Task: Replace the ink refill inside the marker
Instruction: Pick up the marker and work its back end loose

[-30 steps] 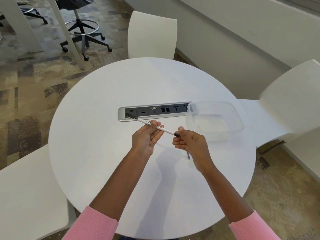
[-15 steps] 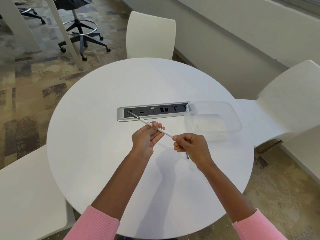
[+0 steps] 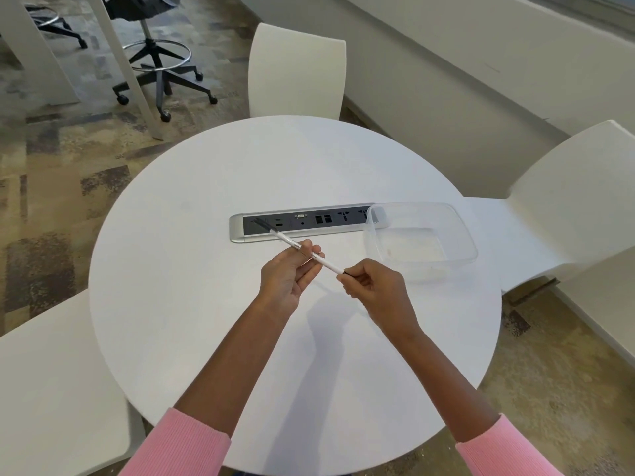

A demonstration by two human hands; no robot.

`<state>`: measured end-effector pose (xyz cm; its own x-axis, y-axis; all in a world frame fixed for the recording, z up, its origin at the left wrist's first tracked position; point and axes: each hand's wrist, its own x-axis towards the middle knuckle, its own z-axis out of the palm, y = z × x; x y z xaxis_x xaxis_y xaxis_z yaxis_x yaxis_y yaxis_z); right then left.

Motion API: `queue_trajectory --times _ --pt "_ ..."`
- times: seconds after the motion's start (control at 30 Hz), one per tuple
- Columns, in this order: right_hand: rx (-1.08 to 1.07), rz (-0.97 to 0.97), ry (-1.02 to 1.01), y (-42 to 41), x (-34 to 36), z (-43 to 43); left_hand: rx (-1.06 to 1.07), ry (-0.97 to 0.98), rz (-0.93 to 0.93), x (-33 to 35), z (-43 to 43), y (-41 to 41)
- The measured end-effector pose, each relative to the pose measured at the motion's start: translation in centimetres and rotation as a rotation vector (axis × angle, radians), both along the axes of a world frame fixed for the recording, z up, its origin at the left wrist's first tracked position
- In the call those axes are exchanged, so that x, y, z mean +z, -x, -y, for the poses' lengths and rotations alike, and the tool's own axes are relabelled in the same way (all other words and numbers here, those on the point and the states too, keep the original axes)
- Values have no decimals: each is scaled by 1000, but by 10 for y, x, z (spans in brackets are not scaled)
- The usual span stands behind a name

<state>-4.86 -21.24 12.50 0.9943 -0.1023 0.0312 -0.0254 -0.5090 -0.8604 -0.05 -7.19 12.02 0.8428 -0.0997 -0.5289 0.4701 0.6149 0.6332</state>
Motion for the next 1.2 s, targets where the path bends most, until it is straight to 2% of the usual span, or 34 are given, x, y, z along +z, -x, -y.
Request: queue_trajectory --times 0.17,0.23,0.33,0.63,0.73,0.83,0.87,0.9,0.97,1.1,1.13,1.2 --pt "-57 -251 -485 -10 3 -1 -187 105 137 -2 11 1" --pt "-51 -299 -549 -12 3 -2 -171 112 143 -2 13 1" --pt "-34 -286 -513 -14 3 -1 -106 85 118 -1 14 -1" --pt "23 -90 -156 -13 4 -5 -46 41 24 -2 12 -4" --pt "78 3 129 -11 3 -6 -23 33 -17 -3 13 -4" --pt "202 317 582 -11 -1 -8 2 30 -47 -3 14 -5" --pt "214 380 644 -10 -4 -8 0 28 -49 -3 14 -5" --pt "202 378 624 -9 -5 -8 -8 26 -46 -3 14 -5" --pt "72 213 325 -10 -2 -9 -30 14 -32 -2 13 -5" --pt "-79 -328 -510 -17 3 -7 -49 16 -9 -1 12 -6" --pt "-84 -415 -651 -18 3 -6 -52 14 -6 -2 12 -5" --pt "-97 -509 -810 -19 2 -4 -59 9 0 -2 12 -4"
